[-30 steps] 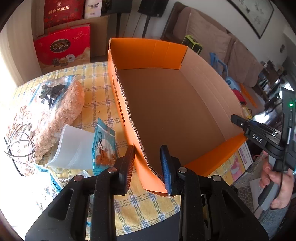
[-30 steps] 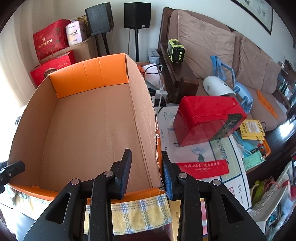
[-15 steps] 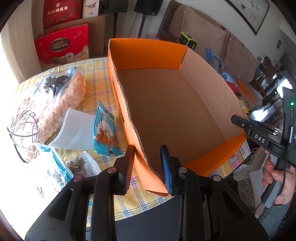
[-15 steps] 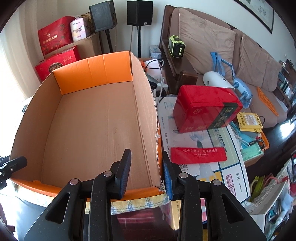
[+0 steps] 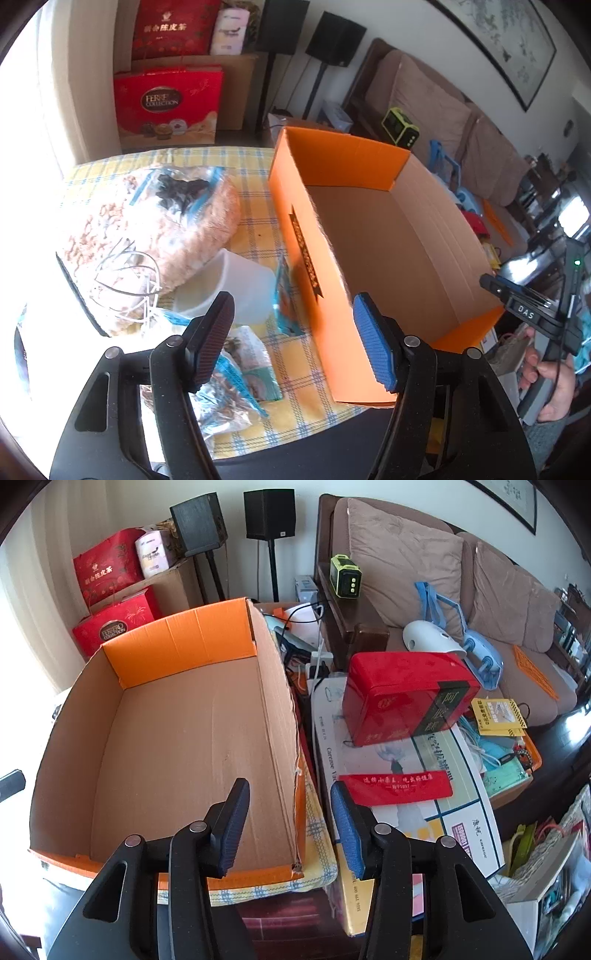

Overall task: Organize objects
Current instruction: 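Grasp the small blue snack packet with the left gripper and lift it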

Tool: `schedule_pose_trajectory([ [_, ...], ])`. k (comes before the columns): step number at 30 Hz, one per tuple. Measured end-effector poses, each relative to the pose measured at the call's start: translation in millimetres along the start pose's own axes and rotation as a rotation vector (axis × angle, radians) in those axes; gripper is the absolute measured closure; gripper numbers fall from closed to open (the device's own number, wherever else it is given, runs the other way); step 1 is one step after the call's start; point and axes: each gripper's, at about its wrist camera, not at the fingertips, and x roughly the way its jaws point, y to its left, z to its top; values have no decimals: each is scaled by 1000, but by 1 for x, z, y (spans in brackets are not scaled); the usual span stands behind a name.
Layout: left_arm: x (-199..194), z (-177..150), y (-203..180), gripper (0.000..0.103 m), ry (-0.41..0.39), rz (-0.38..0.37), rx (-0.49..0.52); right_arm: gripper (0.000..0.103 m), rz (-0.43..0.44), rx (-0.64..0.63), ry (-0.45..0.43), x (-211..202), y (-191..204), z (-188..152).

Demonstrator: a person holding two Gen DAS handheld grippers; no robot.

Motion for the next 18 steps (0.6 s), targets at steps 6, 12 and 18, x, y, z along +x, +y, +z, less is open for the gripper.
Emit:
schedule_pose_trajectory([
  [6, 20, 9, 16, 42, 57, 25, -3, 55, 7, -21, 0, 4, 5, 12],
  [12, 42, 4, 3, 77, 117, 30, 58, 55, 7, -44, 13, 11, 13, 17],
  [18, 52, -2, -6, 81, 144, 58, 89, 55, 16, -34, 12, 11, 11, 15],
])
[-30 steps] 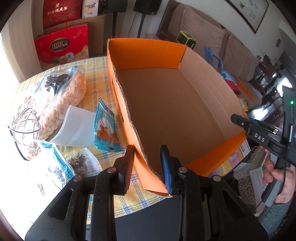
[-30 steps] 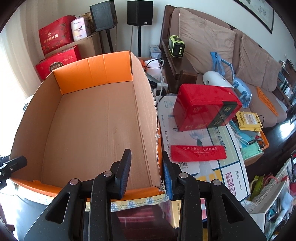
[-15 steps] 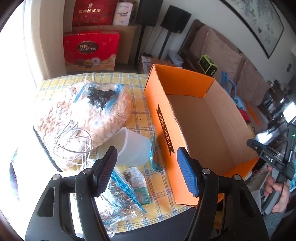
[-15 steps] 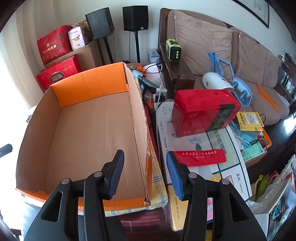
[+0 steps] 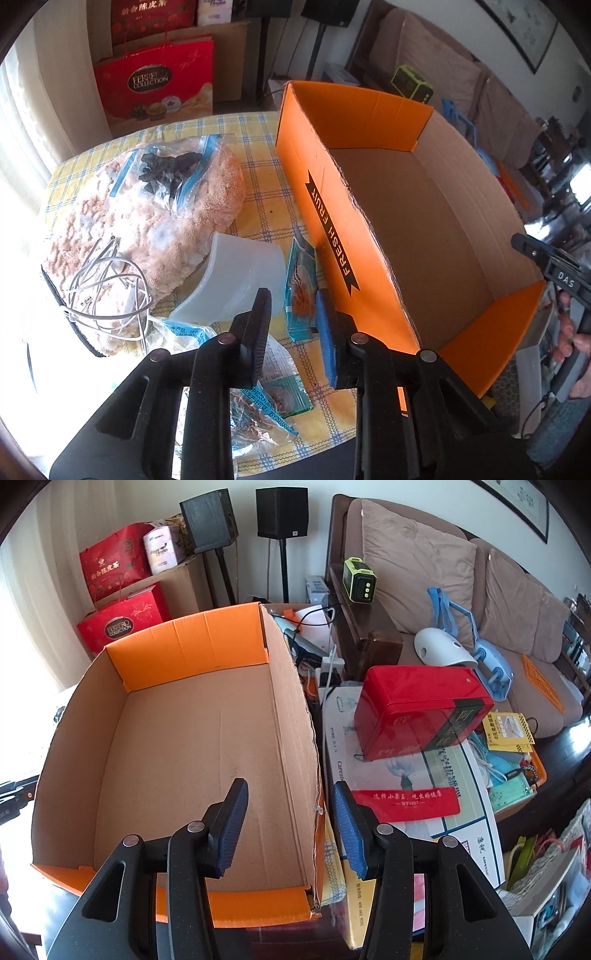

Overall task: Organize objects
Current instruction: 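Grasp the small blue snack packet with the left gripper and lift it, then lower the snack packet into the orange box and open the left gripper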

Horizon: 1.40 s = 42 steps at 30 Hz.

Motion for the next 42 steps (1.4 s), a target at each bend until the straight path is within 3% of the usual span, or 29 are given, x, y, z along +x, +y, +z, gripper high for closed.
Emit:
schedule_pose_trajectory([
  [4, 6, -2, -4, 81, 21, 4, 10, 55, 3, 6, 5, 1, 0, -1],
  [8, 13, -2, -6, 95, 40, 21, 23, 55, 6, -1, 9, 3, 1, -1],
  [14, 11, -1, -2, 99, 21, -10, -8, 55, 9, -5, 13, 6, 3, -1],
  [19, -11, 3, 6, 99, -51, -32, -40, 55, 9, -1, 11, 6, 3, -3],
  [24, -52, 3, -4, 99, -186, 29, -13, 55, 9, 7, 10, 5, 0, -5],
  [29, -86, 2, -17, 99, -277, -29, 8, 55, 14, 9, 7, 2, 0, -8],
  [36, -81, 2, -55, 99, -274, -38, 100, 55, 19, 11, 2, -1, 0, -12],
  [42, -60, -10, -82, 99, -208, -17, 178, 55, 19, 12, 3, -2, 1, -13],
])
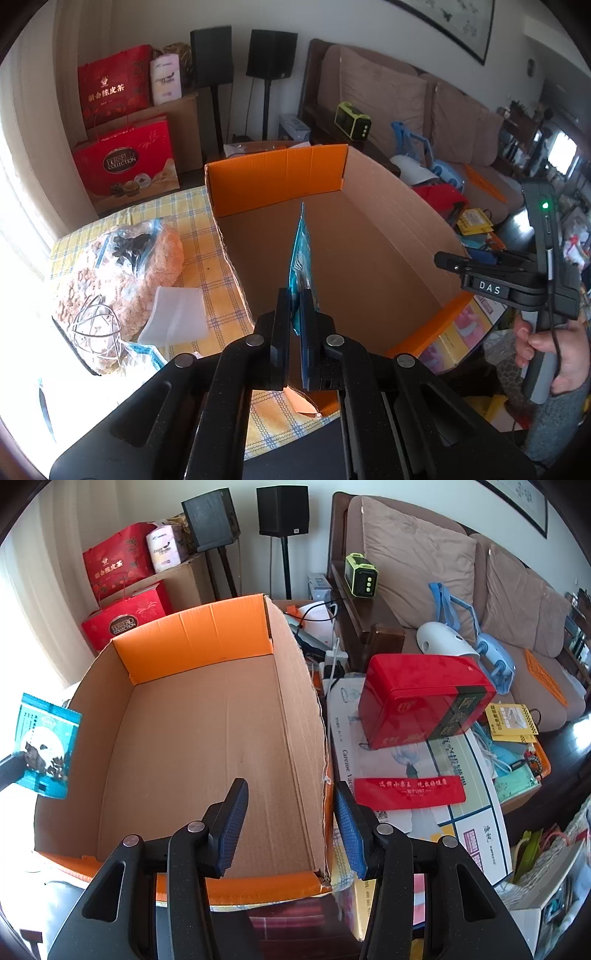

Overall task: Organize objects
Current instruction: 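Lower the snack packet into the orange box and open the left gripper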

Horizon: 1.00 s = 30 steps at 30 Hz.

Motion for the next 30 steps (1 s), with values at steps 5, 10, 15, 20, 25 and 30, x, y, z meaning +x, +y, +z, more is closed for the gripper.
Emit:
schedule_pose_trajectory([
  [5, 15, -4, -13, 99, 41, 10, 38, 66, -7, -3, 6, 0, -1, -1],
  [10, 28, -10, -22, 98, 79, 39, 59, 78, -22, -9, 3, -1, -5, -2],
  [15, 32, -12, -23, 95, 93, 9, 50, 88, -21, 4, 1, -1, -12, -3],
  [20, 27, -12, -17, 80, 91, -29, 14, 94, -29, 4, -2, -2, -14, -3],
  [25, 9, -7, 0, 67, 56, -44, -36, 96, -31, 1, -3, -1, -14, -3],
  [30, -11, -6, 24, 59, 17, -15, -70, 96, -29, 4, -5, -2, -14, -3],
])
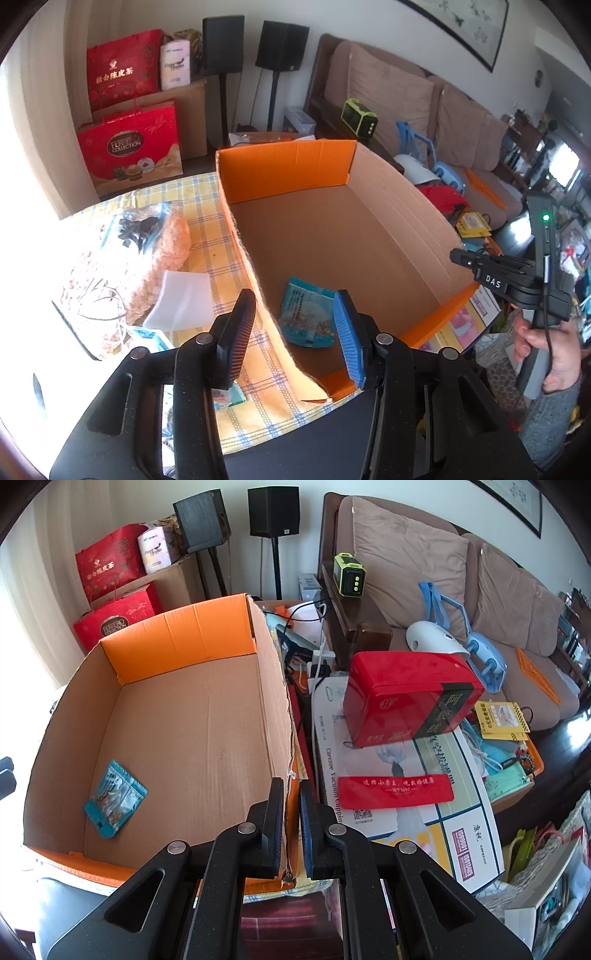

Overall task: Organize objects
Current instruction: 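Lower the snack packet into the orange box and open the left gripper, then grasp the clear bag of dried food with the left gripper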

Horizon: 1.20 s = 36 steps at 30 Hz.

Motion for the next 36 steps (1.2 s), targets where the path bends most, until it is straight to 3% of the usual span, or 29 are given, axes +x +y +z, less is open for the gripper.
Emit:
schedule_pose_trajectory([
  [9, -20, -17, 63, 55, -18, 117, -95, 95, 6, -6, -8, -1, 0, 0],
  [20, -19, -65, 137, 55, 61, 209, -233, 95, -1, -16, -4, 1, 0, -2],
  [28, 1, -87, 136, 55, 146, 150, -244, 87, 10, -12, 44, 15, 0, -3],
  [36, 18, -94, 116, 55, 173, 139, -190, 91, -13, -38, 39, 14, 4, -3],
])
